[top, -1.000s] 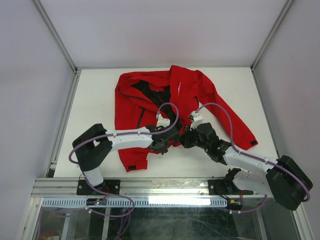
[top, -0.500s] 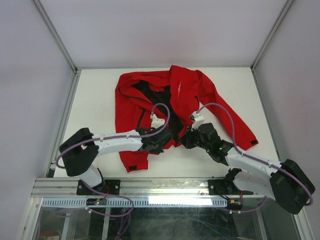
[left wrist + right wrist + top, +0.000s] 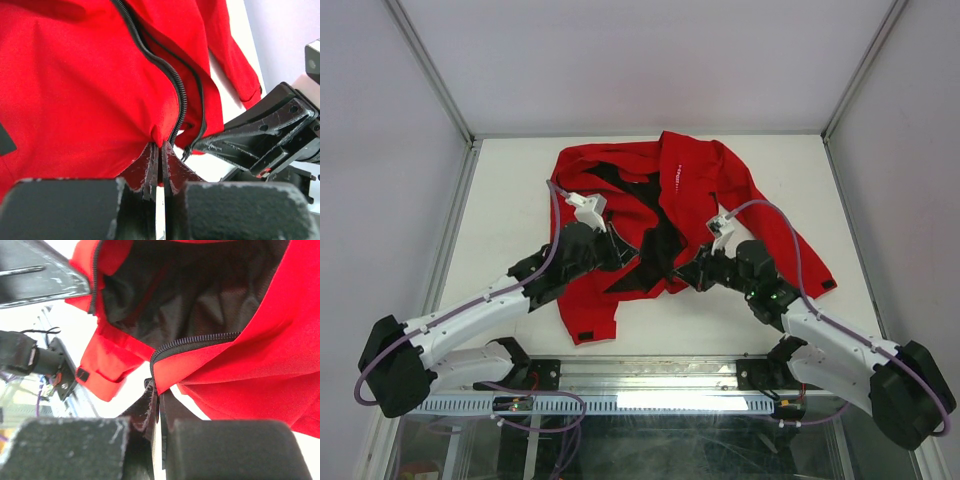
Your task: Zip up the jacket
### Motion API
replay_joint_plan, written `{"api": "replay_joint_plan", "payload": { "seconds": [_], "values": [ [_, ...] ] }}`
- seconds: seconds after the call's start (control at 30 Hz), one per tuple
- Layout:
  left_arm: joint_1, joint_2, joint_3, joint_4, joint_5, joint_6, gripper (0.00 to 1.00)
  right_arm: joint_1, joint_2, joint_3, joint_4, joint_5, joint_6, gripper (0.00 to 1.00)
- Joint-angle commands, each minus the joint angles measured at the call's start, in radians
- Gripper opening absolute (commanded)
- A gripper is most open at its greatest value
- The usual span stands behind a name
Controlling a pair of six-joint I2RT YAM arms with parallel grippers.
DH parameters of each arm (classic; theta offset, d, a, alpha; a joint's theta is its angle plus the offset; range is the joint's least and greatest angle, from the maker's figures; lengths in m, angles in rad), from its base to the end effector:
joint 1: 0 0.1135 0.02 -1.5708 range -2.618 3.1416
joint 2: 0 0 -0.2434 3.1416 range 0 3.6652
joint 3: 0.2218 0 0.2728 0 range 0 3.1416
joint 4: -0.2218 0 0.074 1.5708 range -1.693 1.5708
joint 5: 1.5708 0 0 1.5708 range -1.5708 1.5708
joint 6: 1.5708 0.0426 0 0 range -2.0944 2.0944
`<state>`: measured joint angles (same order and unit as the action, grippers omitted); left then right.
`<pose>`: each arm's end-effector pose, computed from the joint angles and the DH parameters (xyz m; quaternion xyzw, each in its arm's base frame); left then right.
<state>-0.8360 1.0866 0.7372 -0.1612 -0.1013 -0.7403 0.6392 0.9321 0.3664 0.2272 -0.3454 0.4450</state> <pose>0.1901 -0.2040 0.2373 0.0157 0.8619 -0.3272 0.3871 0.1835 0.1544 0.1791 -0.1768 0.7906 0.4139 0.4153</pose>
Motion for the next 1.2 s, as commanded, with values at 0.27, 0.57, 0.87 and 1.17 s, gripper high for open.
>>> {"api": "replay_joint_plan", "payload": {
  "seconds": [0.27, 0.57, 0.87, 1.17],
  "values": [
    [0.020, -0.065, -0.168, 0.589, 0.145, 0.110, 0.00, -0.033, 0.047, 0.054, 0.392, -0.310, 0.104, 0.00],
    [0.019, -0.085, -0.288, 0.843, 0.174, 0.146, 0.00, -0.049, 0.109, 0.031, 0.632, -0.344, 0.223, 0.00],
    [0.020, -0.125, -0.323, 0.896, 0.161, 0.067, 0.00, -0.049, 0.151, 0.017, 0.727, -0.368, 0.253, 0.00],
    [0.021, -0.108, -0.355, 0.970, 0.216, -0.084, 0.00, -0.061, 0.149, -0.003, 0.839, -0.394, 0.295, 0.00]
  ]
}}
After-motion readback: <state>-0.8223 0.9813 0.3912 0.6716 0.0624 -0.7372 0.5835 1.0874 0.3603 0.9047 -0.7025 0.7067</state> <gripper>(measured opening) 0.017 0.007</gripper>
